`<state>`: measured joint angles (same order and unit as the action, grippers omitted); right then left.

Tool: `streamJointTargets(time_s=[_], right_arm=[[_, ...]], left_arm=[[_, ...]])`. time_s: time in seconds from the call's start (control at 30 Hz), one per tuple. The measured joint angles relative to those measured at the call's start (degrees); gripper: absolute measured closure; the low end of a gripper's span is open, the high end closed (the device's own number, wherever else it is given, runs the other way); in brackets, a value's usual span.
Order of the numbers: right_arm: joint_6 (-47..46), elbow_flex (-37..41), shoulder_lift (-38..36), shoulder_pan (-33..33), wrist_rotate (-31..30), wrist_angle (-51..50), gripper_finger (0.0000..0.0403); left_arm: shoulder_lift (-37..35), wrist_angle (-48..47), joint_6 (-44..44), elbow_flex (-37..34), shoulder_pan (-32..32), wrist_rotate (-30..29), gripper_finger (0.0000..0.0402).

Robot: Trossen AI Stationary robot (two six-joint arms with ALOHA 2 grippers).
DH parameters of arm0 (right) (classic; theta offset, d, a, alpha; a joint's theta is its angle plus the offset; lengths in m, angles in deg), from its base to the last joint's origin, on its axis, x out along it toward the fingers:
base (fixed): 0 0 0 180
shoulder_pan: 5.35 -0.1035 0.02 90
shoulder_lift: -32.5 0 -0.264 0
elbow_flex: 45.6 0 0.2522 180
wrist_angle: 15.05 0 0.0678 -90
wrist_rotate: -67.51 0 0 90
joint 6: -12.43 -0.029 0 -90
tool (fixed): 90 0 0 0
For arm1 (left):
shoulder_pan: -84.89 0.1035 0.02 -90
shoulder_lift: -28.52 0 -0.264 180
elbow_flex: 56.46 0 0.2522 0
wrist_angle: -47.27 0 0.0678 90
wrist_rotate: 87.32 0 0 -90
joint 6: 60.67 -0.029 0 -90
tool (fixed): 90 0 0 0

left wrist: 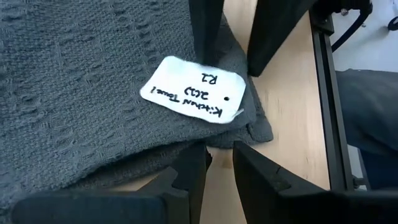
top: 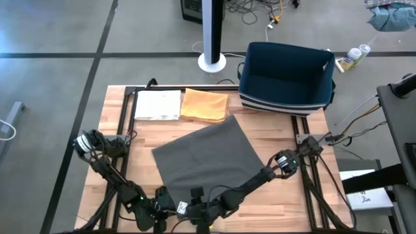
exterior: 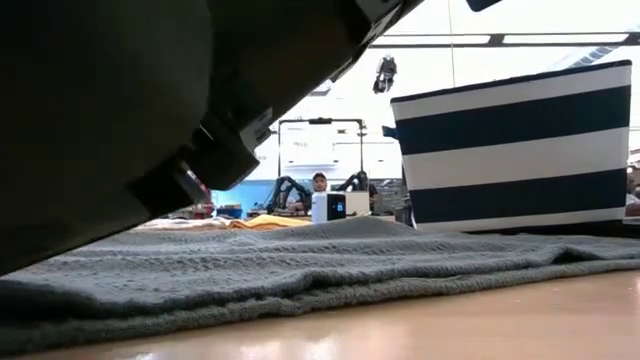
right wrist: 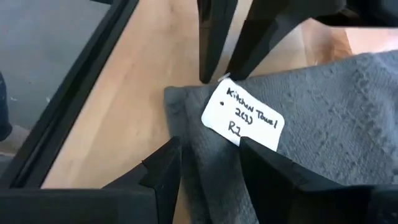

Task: Fold towel
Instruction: Fold the black towel

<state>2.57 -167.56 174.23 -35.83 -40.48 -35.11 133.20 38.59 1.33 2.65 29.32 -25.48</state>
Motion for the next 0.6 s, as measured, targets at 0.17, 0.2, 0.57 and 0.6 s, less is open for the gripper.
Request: streamJointTargets(time_s=[0.17, 0.2, 0.57, 0.6], right_arm=[[-0.8, 0.0, 0.0, 0.5, 0.0, 0.2, 0.0292], [-0.8, 0.0, 0.0, 0.5, 0.0, 0.2, 0.0302], [-3.7, -2.9, 0.0, 0.3, 4.9, 1.3, 0.0389], [-4.6, -2.9, -0.1, 0.3, 5.8, 1.6, 0.0389]], left_arm=[[0.0, 0.1, 0.1, 0.0, 0.0, 0.0, 0.0325], [0.0, 0.1, 0.2, 0.0, 0.0, 0.0, 0.0325], [0.0, 0.4, 2.2, -0.1, 0.0, 0.0, 0.0325], [0.0, 0.4, 2.3, -0.1, -0.1, 0.0, 0.0325]])
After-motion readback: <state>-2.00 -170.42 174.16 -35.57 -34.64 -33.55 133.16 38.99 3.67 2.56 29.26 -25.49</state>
